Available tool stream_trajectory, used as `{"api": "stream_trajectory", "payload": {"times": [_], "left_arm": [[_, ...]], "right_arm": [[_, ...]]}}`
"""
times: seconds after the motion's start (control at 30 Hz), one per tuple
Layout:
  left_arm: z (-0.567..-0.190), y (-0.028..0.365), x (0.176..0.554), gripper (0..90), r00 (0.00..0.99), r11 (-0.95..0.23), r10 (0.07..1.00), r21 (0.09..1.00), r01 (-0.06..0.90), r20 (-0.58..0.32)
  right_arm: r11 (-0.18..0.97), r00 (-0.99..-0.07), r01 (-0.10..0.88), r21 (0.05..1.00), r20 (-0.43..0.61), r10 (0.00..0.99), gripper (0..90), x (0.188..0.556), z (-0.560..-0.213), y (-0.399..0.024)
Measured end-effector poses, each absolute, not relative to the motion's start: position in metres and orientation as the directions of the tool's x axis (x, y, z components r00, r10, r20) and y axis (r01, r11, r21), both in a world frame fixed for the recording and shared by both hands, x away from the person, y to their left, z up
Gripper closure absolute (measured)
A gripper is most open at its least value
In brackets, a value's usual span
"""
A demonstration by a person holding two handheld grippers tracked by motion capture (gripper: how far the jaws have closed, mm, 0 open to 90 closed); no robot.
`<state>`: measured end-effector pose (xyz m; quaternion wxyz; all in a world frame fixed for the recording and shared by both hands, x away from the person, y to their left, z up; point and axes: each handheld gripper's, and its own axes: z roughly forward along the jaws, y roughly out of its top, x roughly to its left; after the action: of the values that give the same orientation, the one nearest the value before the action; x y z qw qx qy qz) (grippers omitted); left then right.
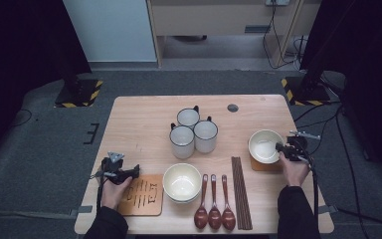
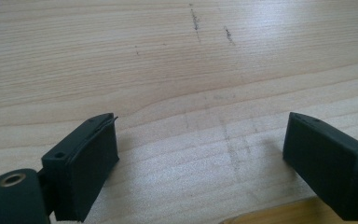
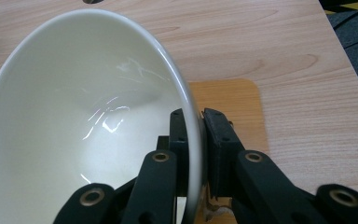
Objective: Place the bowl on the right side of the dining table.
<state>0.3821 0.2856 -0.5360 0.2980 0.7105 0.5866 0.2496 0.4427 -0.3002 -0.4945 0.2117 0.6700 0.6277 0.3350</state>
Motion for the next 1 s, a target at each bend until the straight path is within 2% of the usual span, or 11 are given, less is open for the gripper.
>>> {"api": "stream_trajectory", "payload": {"times": [0.17, 0.77, 1.0], "left_arm": [[-0.5359, 0.2856, 0.3821, 9.1, 0.187, -0.134, 0.982, 0.717, 0.685, 0.005], [-0.536, 0.2857, 0.382, 9.1, 0.187, -0.133, 0.982, 0.716, 0.685, 0.004], [-0.536, 0.2857, 0.3821, 9.1, 0.187, -0.134, 0.982, 0.716, 0.685, 0.004]], "right_arm": [[-0.099, 0.0, 0.695, 0.712, 0.138, 0.99, 82.8, 0.4435, -0.4937, -0.2995], [-0.121, 0.038, 0.714, 0.689, 0.134, 0.99, 82.1, 0.4445, -0.4975, -0.3068], [-0.099, 0.022, 0.694, 0.713, 0.116, 0.993, 77.0, 0.4417, -0.4944, -0.3059]]}}
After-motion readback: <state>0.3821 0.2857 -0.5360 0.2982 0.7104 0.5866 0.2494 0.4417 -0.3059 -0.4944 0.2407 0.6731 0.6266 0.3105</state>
